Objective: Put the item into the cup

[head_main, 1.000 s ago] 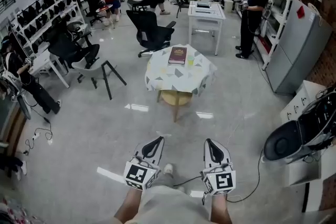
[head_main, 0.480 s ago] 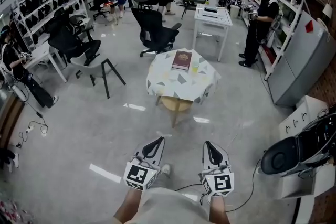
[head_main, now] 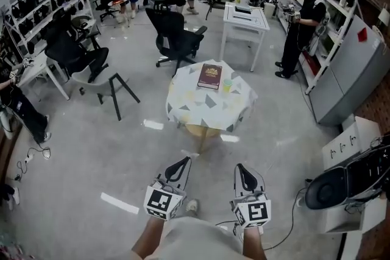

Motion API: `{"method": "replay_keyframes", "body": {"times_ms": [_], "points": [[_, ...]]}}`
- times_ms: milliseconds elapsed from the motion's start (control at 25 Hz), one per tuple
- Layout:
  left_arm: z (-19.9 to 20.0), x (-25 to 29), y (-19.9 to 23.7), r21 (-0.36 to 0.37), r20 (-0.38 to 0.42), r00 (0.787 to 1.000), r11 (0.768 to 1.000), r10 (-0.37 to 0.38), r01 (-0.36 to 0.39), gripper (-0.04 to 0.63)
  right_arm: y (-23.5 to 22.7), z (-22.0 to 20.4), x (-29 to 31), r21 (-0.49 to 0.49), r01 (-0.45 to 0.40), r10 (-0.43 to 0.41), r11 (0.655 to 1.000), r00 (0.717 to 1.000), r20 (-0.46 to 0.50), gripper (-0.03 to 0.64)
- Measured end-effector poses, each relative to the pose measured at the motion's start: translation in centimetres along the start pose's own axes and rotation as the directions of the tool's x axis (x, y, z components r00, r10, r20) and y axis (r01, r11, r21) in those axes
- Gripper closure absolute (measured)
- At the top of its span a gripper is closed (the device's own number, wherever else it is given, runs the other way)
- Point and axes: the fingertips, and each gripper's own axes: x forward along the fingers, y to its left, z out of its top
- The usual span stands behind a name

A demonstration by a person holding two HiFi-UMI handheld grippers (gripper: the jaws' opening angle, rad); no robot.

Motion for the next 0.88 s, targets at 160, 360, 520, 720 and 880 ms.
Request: {"method": "replay_keyframes", "body": {"times_ms": [160, 360, 520, 720, 880], "points": [[-0.1, 2.6, 2.7, -0.002, 0.004, 1.0, 1.0, -0.014, 0.014, 0.584, -0.9, -0.1, 3.3, -0.001, 0.022, -0.022, 1.0, 1.0, -0.007, 0.609], [-0.5, 5.3, 5.2, -0.021, -0.004, 0.999, 0.999, -0.049, 0.049, 0.584, -1.6, -0.5, 6.5, -0.003, 0.052, -0.052, 0.999, 0.998, -0.027, 0.609], [-0.7, 7.2, 6.7, -0.028, -0.009, 0.997, 0.996, -0.08, 0.079, 0.584, -2.0, -0.6, 8.1, -0.006, 0.082, -0.082, 0.997, 0.996, -0.044, 0.609], [-0.7, 8.8, 7.7, -0.045, -0.004, 0.995, 0.994, -0.102, 0.101, 0.584, -2.7, -0.8, 9.0, -0.016, 0.111, -0.112, 0.994, 0.991, -0.067, 0.609], [-0.9, 9.7, 8.3, -0.046, 0.005, 0.994, 0.993, -0.106, 0.106, 0.584, -3.5, -0.9, 10.0, -0.027, 0.122, -0.124, 0.992, 0.99, -0.072, 0.609]]}}
